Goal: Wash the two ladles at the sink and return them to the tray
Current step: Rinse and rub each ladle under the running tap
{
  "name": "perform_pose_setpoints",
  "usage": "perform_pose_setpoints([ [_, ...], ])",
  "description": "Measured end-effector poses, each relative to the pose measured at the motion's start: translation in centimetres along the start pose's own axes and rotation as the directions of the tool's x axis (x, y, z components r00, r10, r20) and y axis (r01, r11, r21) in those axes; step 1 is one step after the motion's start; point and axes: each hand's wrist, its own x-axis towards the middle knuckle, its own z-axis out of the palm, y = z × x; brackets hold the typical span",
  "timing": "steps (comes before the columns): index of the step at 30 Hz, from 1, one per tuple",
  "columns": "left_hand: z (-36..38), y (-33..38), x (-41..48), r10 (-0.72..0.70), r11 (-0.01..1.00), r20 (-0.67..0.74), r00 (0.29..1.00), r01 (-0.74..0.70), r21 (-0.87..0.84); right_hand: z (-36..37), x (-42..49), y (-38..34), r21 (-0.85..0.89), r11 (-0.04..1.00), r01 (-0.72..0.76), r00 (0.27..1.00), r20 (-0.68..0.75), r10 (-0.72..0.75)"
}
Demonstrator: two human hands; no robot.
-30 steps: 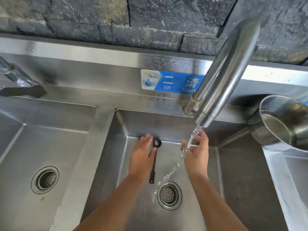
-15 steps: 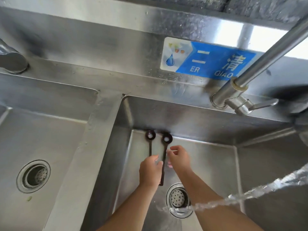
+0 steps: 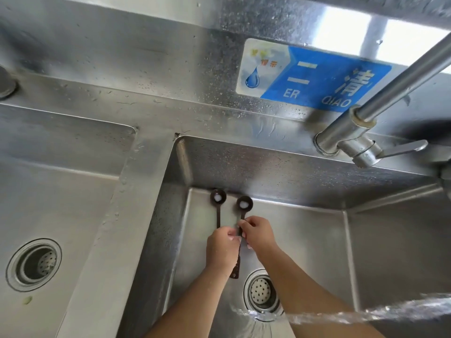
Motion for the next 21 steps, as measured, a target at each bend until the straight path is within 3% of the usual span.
perform_pose_setpoints([
  [14,-1.9,3.3,-7.7,0.029,1.0,0.041,0.999,-0.029,-0.003,-4.2,-6.9,-0.6,0.023,0.99,0.14,0.99,0.006,-0.14],
  [21,-4.1,4.2,-12.9,-0.089,0.954,0.076,0.993,0.107,-0.279,-5.6,-11.6,-1.5,0.074,0.994,0.083,0.994,0.067,-0.088],
])
